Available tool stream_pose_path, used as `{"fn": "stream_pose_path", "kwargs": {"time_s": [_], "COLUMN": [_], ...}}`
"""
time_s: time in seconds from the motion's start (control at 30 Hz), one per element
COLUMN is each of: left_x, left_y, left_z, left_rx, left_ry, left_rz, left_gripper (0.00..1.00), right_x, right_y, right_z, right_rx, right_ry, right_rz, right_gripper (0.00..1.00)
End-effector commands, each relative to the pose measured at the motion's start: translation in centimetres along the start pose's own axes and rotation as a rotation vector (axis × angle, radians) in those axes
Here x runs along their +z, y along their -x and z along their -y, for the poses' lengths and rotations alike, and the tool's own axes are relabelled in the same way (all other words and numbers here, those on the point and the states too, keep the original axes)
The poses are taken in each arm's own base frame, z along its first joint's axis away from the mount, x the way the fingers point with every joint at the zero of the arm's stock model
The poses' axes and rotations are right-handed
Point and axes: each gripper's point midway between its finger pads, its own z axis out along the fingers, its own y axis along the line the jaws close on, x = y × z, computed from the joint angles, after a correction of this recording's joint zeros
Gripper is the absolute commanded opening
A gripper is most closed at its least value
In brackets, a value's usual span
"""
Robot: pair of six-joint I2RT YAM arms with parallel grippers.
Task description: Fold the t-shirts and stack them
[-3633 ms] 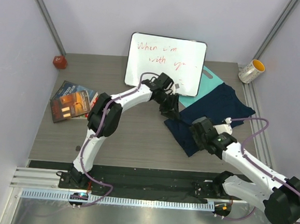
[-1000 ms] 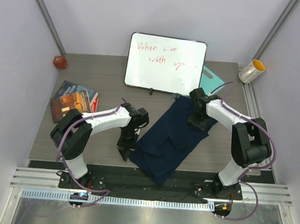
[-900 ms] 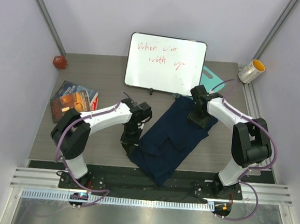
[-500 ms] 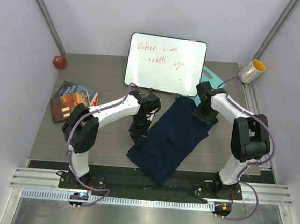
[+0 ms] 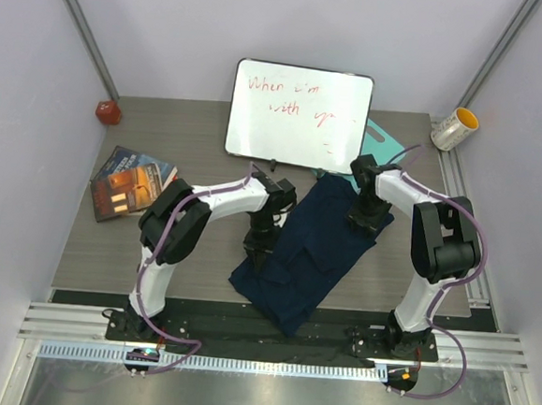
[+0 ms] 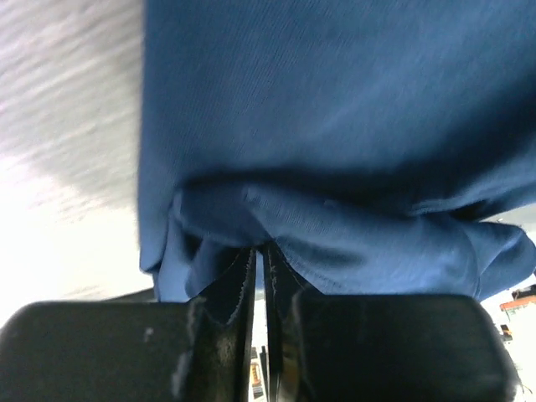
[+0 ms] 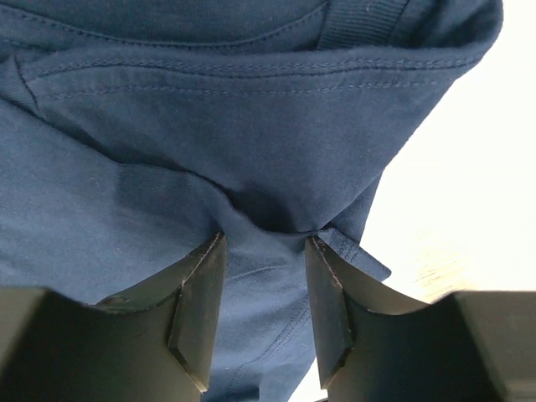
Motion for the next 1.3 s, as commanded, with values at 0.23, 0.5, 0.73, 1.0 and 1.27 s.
{"fn": "stream_pose_path", "kwargs": {"time_s": [0.23,0.5,0.73,1.0,1.27], "left_x": [3.3,4.5,4.5,3.9,3.2], "left_y": [-2.1,-7.1,-9.7,-10.0,-6.5], "left_z": [-1.6,-4.2,-5.5,-5.5,-3.8], "left_rx": [0.024,-0.031,-0.086,-0.114,-0.103], "left_ry": [-0.013,0.032,0.055,0.059,0.031], "left_rz": [-0.084,-0.155,-0.169,-0.134,-0.069], "left_gripper": [0.0,0.0,0.0,0.0,0.0], "right_x": [2.2,2.5,2.0,1.0,0.1], "right_y": [-2.4,-5.2,-7.7,-8.3,-6.7], "right_z": [-0.1,-3.1,-8.7,-14.0,-18.7], "right_rx": [-0.101,-0.207,-0.323,-0.401,-0.441], "right_ry": [0.002,0.056,0.125,0.23,0.333], "right_rz": [-0.118,-0.156,-0.155,-0.158,-0.144], "right_gripper": [0.41,0.38,0.38,0.38,0.37]}}
